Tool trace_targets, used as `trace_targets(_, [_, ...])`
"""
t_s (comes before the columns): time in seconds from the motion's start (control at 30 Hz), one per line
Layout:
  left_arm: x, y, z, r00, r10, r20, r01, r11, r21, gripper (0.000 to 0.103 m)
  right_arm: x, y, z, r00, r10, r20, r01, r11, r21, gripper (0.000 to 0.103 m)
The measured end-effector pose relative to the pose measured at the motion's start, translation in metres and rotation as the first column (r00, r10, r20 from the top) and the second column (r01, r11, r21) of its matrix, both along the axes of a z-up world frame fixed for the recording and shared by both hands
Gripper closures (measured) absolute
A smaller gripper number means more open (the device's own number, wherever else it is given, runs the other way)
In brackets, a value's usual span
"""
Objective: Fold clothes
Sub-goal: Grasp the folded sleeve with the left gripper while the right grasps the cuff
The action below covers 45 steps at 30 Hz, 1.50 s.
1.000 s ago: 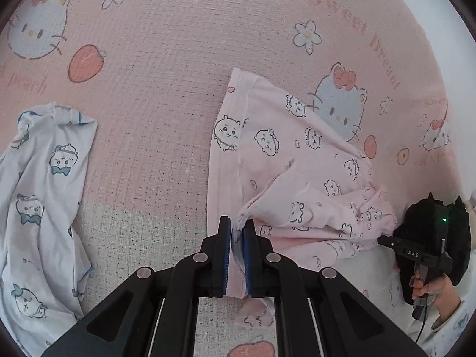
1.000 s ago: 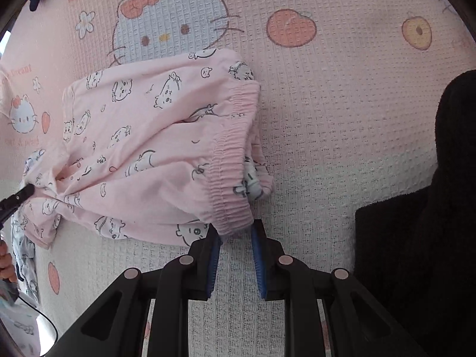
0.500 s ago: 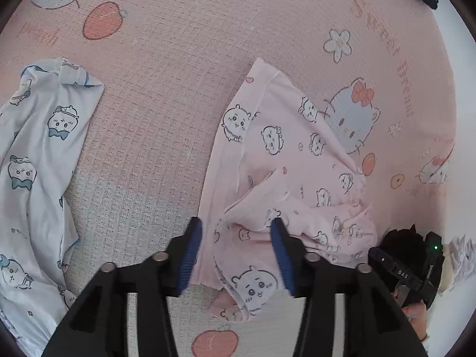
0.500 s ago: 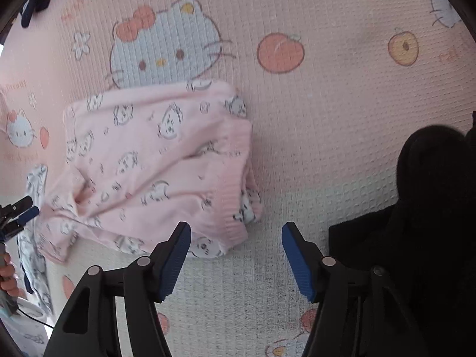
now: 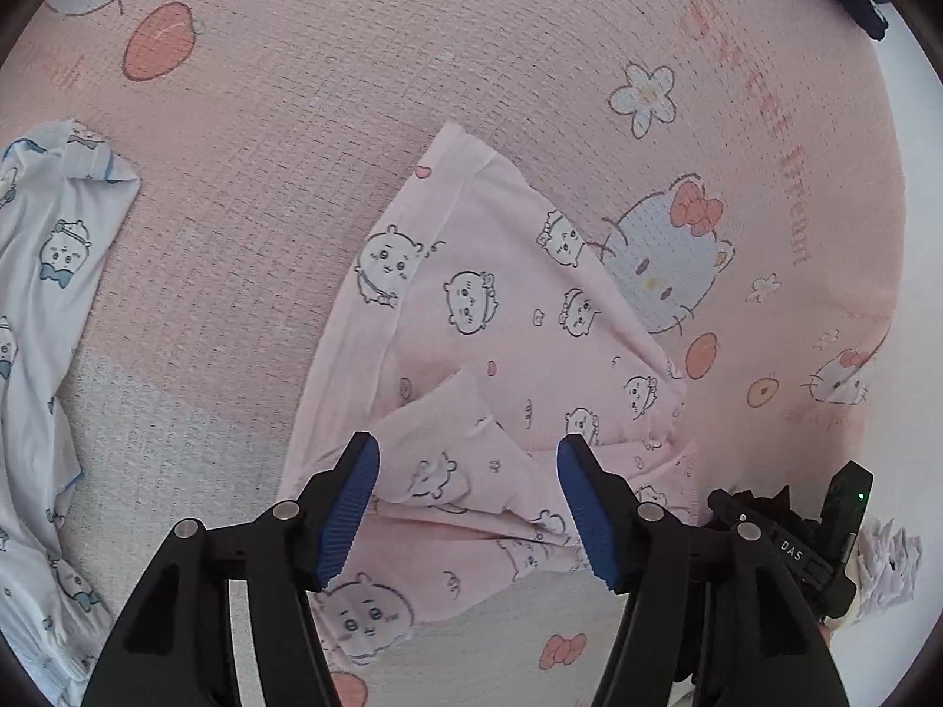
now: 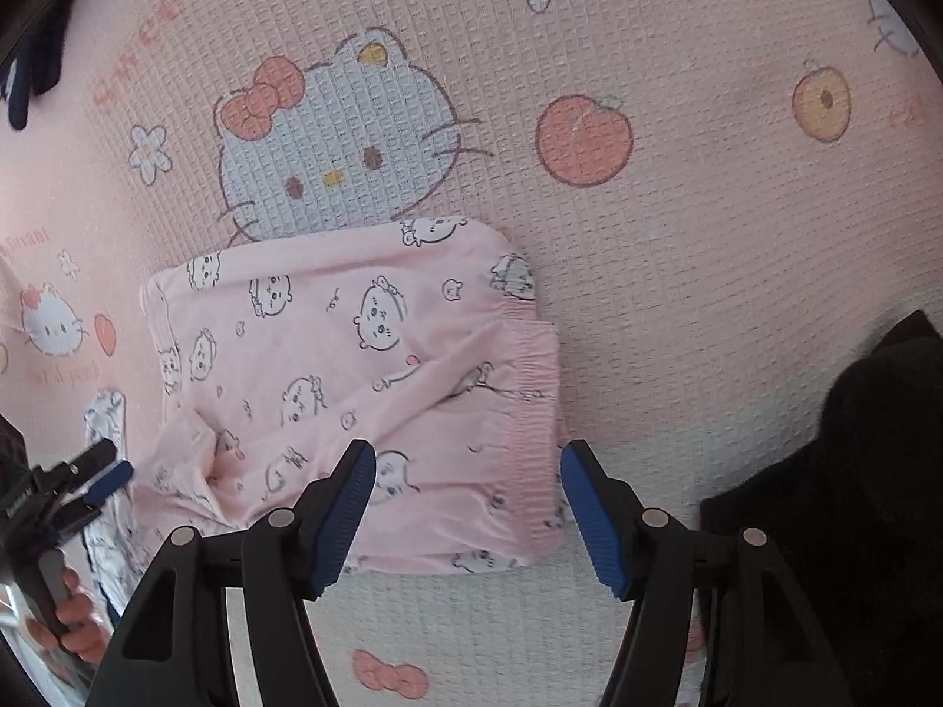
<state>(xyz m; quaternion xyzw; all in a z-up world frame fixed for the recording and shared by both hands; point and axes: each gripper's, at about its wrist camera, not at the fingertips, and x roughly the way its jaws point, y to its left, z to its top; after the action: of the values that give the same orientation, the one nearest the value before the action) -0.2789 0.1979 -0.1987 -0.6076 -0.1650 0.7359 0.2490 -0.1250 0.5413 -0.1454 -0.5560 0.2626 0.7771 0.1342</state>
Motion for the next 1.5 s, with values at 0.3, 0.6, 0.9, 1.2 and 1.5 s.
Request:
trace_targets(0.3, [-0.01,0.047,-0.028,0.985,0.029,0.168,-0.026,0.999,-0.019,0.042,-0.034,0.0,-0.018,0.999,-0.029,0.042,0.032,0.996,-0.08,0.038])
trace_targets(0.6, [-0.029,0.067,-0.073,0.921,0.149,0.361,-0.097,0.983,-0.157,0.042,-0.052,0.014,-0.045,0.988,-0.118,0.096,0.132,0.977,-0.165,0.038])
trace_targets(0.9, [-0.016,0.096,-0.071,0.97,0.094,0.222,-0.045,0.975,-0.216,0.025,-0.045,0.018,-0.057,0.98,-0.196,0.037,0.199,0.96,-0.197,0.032])
trace_targets(1.2, [0.009,0.126,-0.069,1.0,0.007,0.03,0.004,0.934,-0.358,0.023,-0.032,0.018,-0.062,0.962,-0.266,-0.06,0.247,0.943,-0.224,0.033])
trace_targets(1.5, [0.025,0.138,-0.073,0.994,-0.069,-0.085,0.028,0.909,-0.415,0.024,-0.058,-0.046,-0.059,0.999,-0.027,0.043,0.02,0.989,0.149,0.041])
